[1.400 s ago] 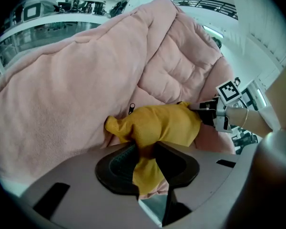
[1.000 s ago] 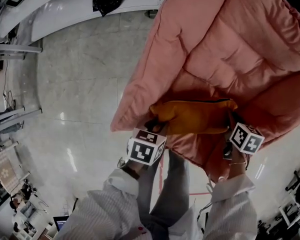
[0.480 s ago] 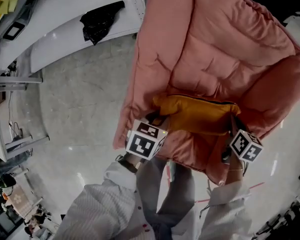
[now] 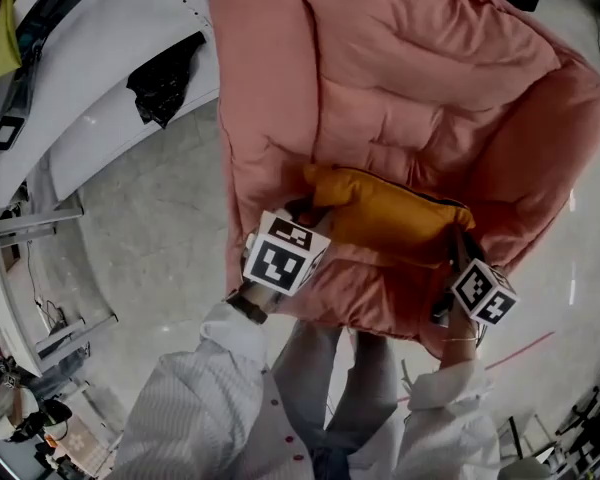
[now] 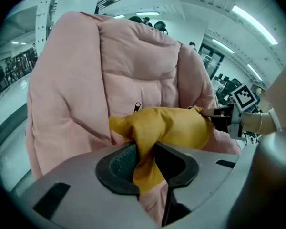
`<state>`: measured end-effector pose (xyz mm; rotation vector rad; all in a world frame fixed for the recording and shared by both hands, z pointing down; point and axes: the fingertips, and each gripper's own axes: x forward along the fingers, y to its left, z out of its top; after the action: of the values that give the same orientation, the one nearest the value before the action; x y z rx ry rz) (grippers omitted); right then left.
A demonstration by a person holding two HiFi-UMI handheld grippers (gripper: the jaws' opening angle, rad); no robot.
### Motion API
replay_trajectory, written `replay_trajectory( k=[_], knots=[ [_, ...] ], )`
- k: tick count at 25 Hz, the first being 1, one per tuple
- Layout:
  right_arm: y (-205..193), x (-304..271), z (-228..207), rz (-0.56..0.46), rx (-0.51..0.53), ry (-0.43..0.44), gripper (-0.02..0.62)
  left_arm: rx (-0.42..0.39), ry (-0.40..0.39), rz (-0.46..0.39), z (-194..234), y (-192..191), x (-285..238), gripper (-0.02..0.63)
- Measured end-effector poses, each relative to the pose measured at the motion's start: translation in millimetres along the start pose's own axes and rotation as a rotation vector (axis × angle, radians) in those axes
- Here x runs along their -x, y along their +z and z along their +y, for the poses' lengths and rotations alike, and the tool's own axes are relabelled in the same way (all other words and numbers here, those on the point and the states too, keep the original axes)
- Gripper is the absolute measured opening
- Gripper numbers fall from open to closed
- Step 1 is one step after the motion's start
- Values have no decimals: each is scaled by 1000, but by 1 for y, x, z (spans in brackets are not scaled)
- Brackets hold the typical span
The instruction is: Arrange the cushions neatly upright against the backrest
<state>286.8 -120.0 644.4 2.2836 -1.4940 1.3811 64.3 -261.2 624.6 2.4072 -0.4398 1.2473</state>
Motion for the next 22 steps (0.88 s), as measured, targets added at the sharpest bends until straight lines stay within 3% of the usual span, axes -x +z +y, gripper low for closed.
replay_trajectory(
  k=[6,22],
  knots=[
    [-10,-8,-17,10,19,-21,41,2,-20,28,2,-4,-31,118],
    [-27,-42,-28,140,108,-32,49,106,31,75,16,-39,-65,163]
  ],
)
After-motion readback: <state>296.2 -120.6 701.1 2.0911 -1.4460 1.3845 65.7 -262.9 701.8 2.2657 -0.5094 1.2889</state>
